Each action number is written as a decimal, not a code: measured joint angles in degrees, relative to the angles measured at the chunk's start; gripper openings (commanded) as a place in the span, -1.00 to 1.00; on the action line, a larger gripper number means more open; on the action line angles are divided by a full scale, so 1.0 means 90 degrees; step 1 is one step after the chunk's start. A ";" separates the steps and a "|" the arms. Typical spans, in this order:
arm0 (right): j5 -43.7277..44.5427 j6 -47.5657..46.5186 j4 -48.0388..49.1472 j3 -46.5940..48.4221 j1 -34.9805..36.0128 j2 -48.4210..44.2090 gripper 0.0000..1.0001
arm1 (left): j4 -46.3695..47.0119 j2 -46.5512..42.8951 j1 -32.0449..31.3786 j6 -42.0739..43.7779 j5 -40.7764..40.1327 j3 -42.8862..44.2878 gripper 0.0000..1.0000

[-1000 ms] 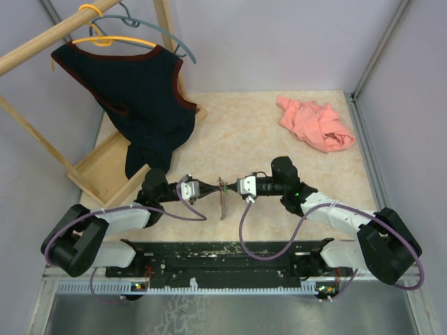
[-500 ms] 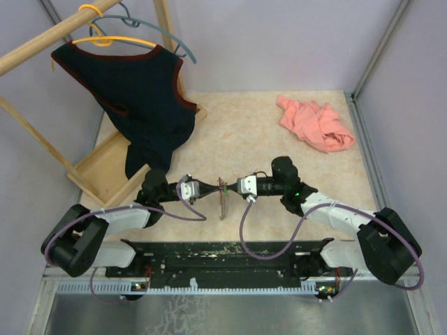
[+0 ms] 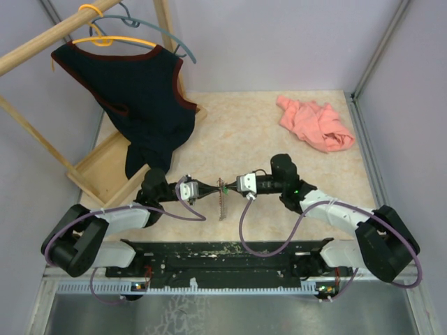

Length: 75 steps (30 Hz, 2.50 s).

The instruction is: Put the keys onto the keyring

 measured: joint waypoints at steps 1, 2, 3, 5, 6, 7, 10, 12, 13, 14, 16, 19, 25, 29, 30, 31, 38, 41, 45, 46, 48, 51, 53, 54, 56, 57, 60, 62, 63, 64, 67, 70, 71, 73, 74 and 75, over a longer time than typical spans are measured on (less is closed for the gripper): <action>-0.0022 0.0002 -0.0015 0.0010 -0.0005 0.0002 -1.00 | 0.0000 0.0000 0.0002 0.0002 0.0012 -0.0002 -1.00; -0.0041 0.0005 -0.0044 0.0024 -0.0005 0.0007 -1.00 | -0.0002 0.0000 0.0002 0.0002 0.0022 -0.0002 -1.00; -0.0056 0.0007 -0.0068 0.0049 -0.0007 0.0019 -1.00 | -0.0002 0.0000 0.0002 0.0002 0.0024 -0.0002 -1.00; -0.0114 0.0032 -0.0109 0.0085 -0.0007 0.0039 -1.00 | 0.0007 0.0000 0.0000 0.0002 0.0034 0.0000 -1.00; -0.0163 0.0039 -0.0121 0.0092 -0.0007 0.0041 -1.00 | 0.0012 0.0000 -0.0002 0.0002 0.0058 -0.0002 -1.00; -0.0194 0.0044 -0.0138 0.0102 -0.0007 0.0046 -1.00 | 0.0015 0.0000 -0.0005 0.0002 0.0073 0.0000 -1.00; -0.0267 0.0056 -0.0216 0.0180 -0.0007 0.0097 -1.00 | 0.0015 0.0000 -0.0005 0.0002 0.0083 -0.0002 -1.00; -0.0304 0.0080 -0.0233 0.0209 -0.0007 0.0119 -1.00 | 0.0012 0.0000 -0.0005 0.0002 0.0085 0.0000 -1.00; -0.0318 0.0097 -0.0236 0.0209 -0.0007 0.0121 -1.00 | 0.0012 0.0000 -0.0005 0.0002 0.0085 0.0000 -1.00; -0.0325 0.0102 -0.0236 0.0209 -0.0007 0.0121 -1.00 | 0.0002 0.0000 -0.0005 0.0005 0.0085 0.0000 -1.00; -0.0325 0.0119 -0.0238 0.0209 -0.0007 0.0121 -1.00 | -0.0022 0.0000 -0.0007 0.0029 0.0083 0.0002 -1.00; -0.0328 0.0143 -0.0238 0.0211 -0.0002 0.0121 -1.00 | -0.0151 0.0000 -0.0017 0.0095 0.0068 0.0039 -1.00; -0.0299 0.0114 -0.0386 0.0294 0.0012 0.0121 -1.00 | -0.0493 -0.0015 -0.0053 0.0158 0.0010 0.0165 -1.00; -0.0236 -0.0024 -0.0573 0.0384 0.0053 0.0146 -1.00 | -0.0675 -0.0058 -0.0053 0.0143 -0.0056 0.0223 -1.00; -0.0216 -0.0061 -0.0607 0.0396 0.0063 0.0151 -1.00 | -0.0690 -0.0066 -0.0053 0.0134 -0.0070 0.0226 -1.00; -0.0194 -0.0114 -0.0668 0.0415 0.0070 0.0155 -1.00 | -0.0709 -0.0075 -0.0053 0.0104 -0.0104 0.0226 -1.00; 0.0051 -0.0648 -0.0872 0.0452 0.0138 0.0151 -1.00 | -0.0670 -0.0087 -0.0053 -0.0522 -0.0386 0.0226 -1.00; 0.0223 -0.0882 -0.0886 0.0452 0.0148 0.0143 -1.00 | -0.0493 -0.0095 -0.0053 -0.0925 -0.0573 0.0204 -1.00; 0.0471 -0.1090 -0.0872 0.0425 0.0219 0.0138 -1.00 | 0.0202 -0.0109 -0.0053 -0.1598 -0.0850 -0.0034 -1.00; 0.0517 -0.1127 -0.0833 0.0396 0.0236 0.0138 -1.00 | 0.0444 -0.0109 -0.0053 -0.1773 -0.0913 -0.0124 -1.00; 0.0583 -0.1180 -0.0692 0.0318 0.0282 0.0138 -1.00 | 0.0872 -0.0078 -0.0053 -0.2081 -0.1008 -0.0274 -1.00; 0.0736 -0.1202 -0.0486 0.0226 0.0369 0.0136 -1.00 | 0.1615 0.0192 -0.0051 -0.2613 -0.1117 -0.0432 -1.00; 0.0872 -0.1197 -0.0376 0.0180 0.0398 0.0136 -1.00 | 0.2144 0.0466 -0.0053 -0.2934 -0.1212 -0.0498 -1.00; 0.0947 -0.1197 -0.0289 0.0141 0.0418 0.0136 -1.00 | 0.2497 0.0634 -0.0053 -0.3096 -0.1282 -0.0551 -1.00; 0.1059 -0.1195 -0.0172 0.0087 0.0449 0.0136 -1.00 | 0.2909 0.0848 -0.0053 -0.3286 -0.1387 -0.0634 -1.00; 0.1117 -0.1195 -0.0129 0.0056 0.0474 0.0136 -1.00 | 0.3065 0.0935 -0.0058 -0.3351 -0.1433 -0.0665 -1.00; 0.1297 -0.1205 -0.0070 -0.0015 0.0522 0.0078 -1.00 | 0.3344 0.1081 -0.0066 -0.3429 -0.1496 -0.0738 -0.88; 0.1370 -0.1248 -0.0078 -0.0015 0.0542 0.0010 -1.00 | 0.3453 0.1083 -0.0083 -0.3400 -0.1542 -0.0763 -0.79; 0.1409 -0.1273 -0.0107 -0.0015 0.0551 -0.0039 -1.00 | 0.3461 0.1078 -0.0083 -0.3356 -0.1557 -0.0765 -0.75; 0.1438 -0.1307 -0.0143 -0.0015 0.0554 -0.0083 -1.00 | 0.3446 0.1064 -0.0087 -0.3310 -0.1564 -0.0765 -0.72; 0.1574 -0.1411 -0.0357 -0.0015 0.0549 -0.0214 -1.00 | 0.3274 0.0923 -0.0090 -0.3118 -0.1591 -0.0760 -0.61; 0.1642 -0.1515 -0.0546 -0.0002 0.0549 -0.0294 -1.00 | 0.3024 0.0760 -0.0087 -0.2912 -0.1613 -0.0741 -0.62; 0.1651 -0.1537 -0.0600 0.0002 0.0549 -0.0313 -1.00 | 0.2936 0.0712 -0.0087 -0.2863 -0.1615 -0.0736 -0.61; 0.1661 -0.1588 -0.0755 0.0036 0.0549 -0.0347 -1.00 | 0.2735 0.0624 -0.0087 -0.2756 -0.1608 -0.0714 -0.55; 0.1661 -0.1615 -0.0794 0.0061 0.0549 -0.0352 -1.00 | 0.2640 0.0590 -0.0087 -0.2715 -0.1598 -0.0695 -0.51; 0.1661 -0.1632 -0.0850 0.0085 0.0549 -0.0352 -1.00 | 0.2531 0.0563 -0.0087 -0.2681 -0.1579 -0.0663 -0.40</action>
